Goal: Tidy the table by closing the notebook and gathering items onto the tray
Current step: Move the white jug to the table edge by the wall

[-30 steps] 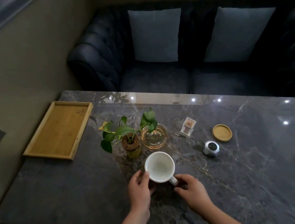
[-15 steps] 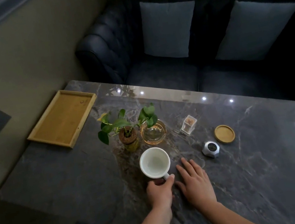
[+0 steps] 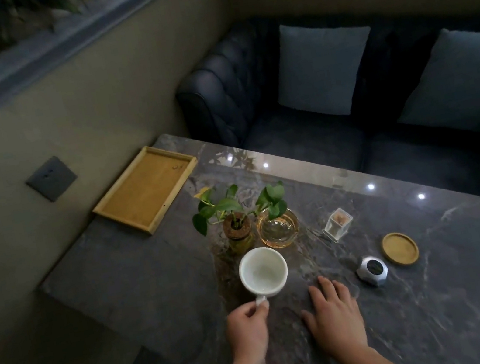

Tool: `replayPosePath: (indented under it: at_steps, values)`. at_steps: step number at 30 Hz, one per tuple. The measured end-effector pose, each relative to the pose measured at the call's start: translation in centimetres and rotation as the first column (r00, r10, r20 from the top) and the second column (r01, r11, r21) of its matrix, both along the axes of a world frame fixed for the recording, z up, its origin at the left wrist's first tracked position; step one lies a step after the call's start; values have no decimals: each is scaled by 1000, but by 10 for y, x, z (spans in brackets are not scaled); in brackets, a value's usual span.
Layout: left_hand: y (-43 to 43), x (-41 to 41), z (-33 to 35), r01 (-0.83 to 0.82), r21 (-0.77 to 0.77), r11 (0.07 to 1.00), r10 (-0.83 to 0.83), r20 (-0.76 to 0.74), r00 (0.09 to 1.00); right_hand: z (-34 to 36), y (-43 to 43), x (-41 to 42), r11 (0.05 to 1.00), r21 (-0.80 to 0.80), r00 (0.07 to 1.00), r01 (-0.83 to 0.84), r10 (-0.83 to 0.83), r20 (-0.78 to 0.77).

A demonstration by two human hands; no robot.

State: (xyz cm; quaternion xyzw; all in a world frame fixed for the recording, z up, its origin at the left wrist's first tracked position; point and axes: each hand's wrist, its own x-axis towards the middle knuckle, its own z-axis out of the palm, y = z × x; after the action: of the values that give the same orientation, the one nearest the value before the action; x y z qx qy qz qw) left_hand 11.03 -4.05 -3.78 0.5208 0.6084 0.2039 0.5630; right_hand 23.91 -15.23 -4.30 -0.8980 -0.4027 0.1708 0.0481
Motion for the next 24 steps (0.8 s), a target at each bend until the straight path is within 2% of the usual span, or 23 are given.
replayPosePath:
  at_steps: [7, 10, 15, 20, 24]
  values:
    - [44, -71, 6, -42, 23, 999, 41, 56, 998, 9, 49, -32, 971, 110, 977, -214, 216, 2]
    - [66, -99, 12, -137, -38, 990, 141, 102, 985, 8, 79, -54, 932, 182, 949, -314, 316, 17]
    - [108, -131, 26, -305, -73, 950, 313, 152, 938, 1, 139, -84, 873, 207, 894, -442, 449, 16]
    - [156, -148, 29, -425, -94, 900, 435, 186, 881, -10, 204, -99, 836, 214, 859, -505, 510, 34]
    - [192, -153, 23, -475, -110, 873, 488, 178, 855, -23, 242, -101, 883, 164, 896, -440, 443, 16]
